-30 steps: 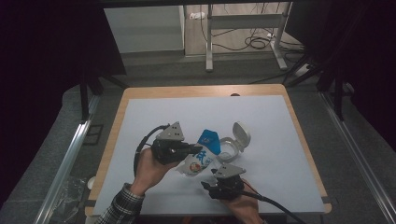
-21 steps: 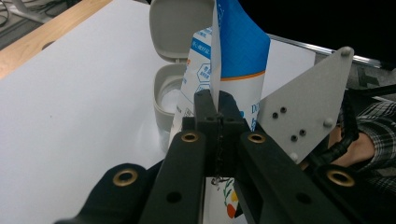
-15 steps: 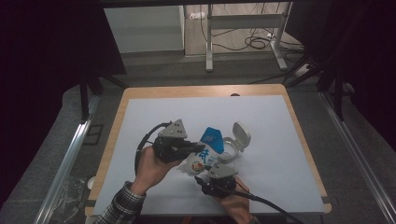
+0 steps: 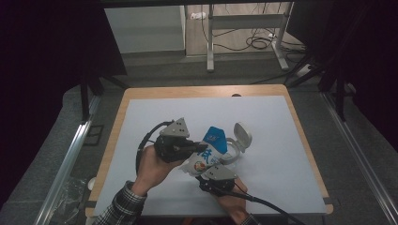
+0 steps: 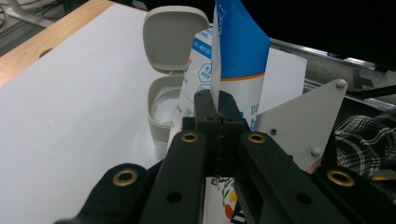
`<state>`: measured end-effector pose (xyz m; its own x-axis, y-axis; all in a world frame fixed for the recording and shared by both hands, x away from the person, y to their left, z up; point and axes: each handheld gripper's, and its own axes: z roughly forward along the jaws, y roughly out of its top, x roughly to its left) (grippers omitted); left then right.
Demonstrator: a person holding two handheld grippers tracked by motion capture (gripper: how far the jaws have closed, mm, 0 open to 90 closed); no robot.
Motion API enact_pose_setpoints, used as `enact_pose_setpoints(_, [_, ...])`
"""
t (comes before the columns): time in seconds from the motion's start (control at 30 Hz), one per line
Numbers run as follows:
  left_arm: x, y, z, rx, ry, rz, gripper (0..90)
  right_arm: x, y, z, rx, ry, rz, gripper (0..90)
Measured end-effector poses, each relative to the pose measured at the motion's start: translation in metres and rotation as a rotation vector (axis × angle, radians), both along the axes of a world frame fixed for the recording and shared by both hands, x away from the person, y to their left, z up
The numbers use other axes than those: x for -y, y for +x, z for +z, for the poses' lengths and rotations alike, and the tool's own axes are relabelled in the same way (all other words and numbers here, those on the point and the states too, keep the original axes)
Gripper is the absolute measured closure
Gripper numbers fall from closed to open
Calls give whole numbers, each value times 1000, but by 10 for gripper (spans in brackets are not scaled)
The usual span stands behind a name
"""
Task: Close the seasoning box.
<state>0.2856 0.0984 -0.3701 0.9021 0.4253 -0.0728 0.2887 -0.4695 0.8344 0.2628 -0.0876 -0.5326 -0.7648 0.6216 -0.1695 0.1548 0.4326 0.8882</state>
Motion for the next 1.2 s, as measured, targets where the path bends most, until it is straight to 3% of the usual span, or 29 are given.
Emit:
enact_pose_setpoints(0.33, [3,3,-1,-20,-16,0,900,-5,-5,-1,72,43,6,466])
enact_pose_setpoints(0.53, [6,4,-2,-20,3,5,900,-7,-3,-3,92,8,-12,474])
enact_pose_setpoints(0.67, [5,4,-2,-33,-12,4,900,-7,-3,-4,124,-9,-31,474])
enact_pose_setpoints(0.8, [5,5,-3,-40,-11,1,900,-7,-4,-2,133,23,-31,475])
enact_pose_setpoints(0.93, [5,6,-4,-42,-11,7,900,-8,-6,-1,125,41,-7,522])
enact_pose_setpoints(1.2, [7,12,-5,-40,16,11,900,-6,-5,2,54,53,30,528])
